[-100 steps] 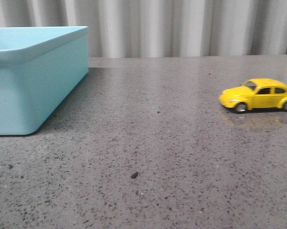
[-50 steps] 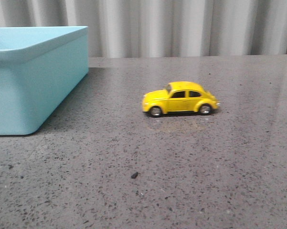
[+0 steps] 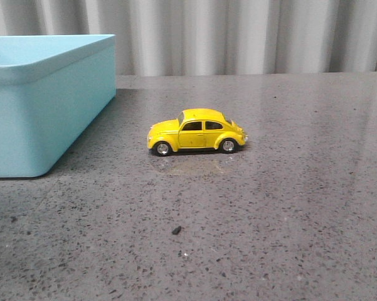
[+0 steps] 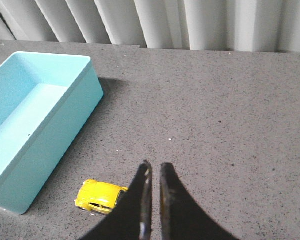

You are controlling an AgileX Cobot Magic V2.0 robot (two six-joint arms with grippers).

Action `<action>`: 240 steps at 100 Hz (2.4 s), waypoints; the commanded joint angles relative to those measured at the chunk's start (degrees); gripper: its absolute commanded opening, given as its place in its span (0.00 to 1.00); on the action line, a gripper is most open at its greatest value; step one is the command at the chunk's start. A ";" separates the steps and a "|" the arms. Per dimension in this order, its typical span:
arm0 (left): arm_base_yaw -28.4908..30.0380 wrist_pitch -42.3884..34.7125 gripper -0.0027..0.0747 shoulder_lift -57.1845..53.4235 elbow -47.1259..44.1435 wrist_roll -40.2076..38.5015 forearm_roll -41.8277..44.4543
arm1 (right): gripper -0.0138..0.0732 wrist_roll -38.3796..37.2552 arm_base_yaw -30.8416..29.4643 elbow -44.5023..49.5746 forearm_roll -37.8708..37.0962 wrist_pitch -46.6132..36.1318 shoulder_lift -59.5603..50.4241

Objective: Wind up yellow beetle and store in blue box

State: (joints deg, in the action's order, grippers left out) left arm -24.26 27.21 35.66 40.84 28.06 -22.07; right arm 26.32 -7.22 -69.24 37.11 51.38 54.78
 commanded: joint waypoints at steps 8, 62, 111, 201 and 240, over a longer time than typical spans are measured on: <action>-5.67 -4.34 0.37 9.96 8.96 1.49 4.03 | 0.10 2.20 3.29 -1.03 2.51 -2.66 -1.41; -17.95 16.32 0.41 44.86 36.57 12.43 19.24 | 0.10 2.28 7.30 -0.14 1.62 -2.38 -6.34; -19.93 24.89 0.64 53.09 42.50 15.11 20.57 | 0.10 2.28 10.03 6.18 -0.64 -3.62 -10.50; -14.90 29.87 0.64 68.82 55.31 19.18 8.46 | 0.10 2.28 18.11 6.41 -0.77 -3.80 -12.06; -14.43 29.88 0.64 72.35 55.31 24.58 4.19 | 0.10 2.28 18.11 6.50 -1.09 -3.80 -12.06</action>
State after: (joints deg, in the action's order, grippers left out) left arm -38.70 58.69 110.12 94.31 52.37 -16.06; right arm 27.90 10.62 -61.54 34.94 51.02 42.79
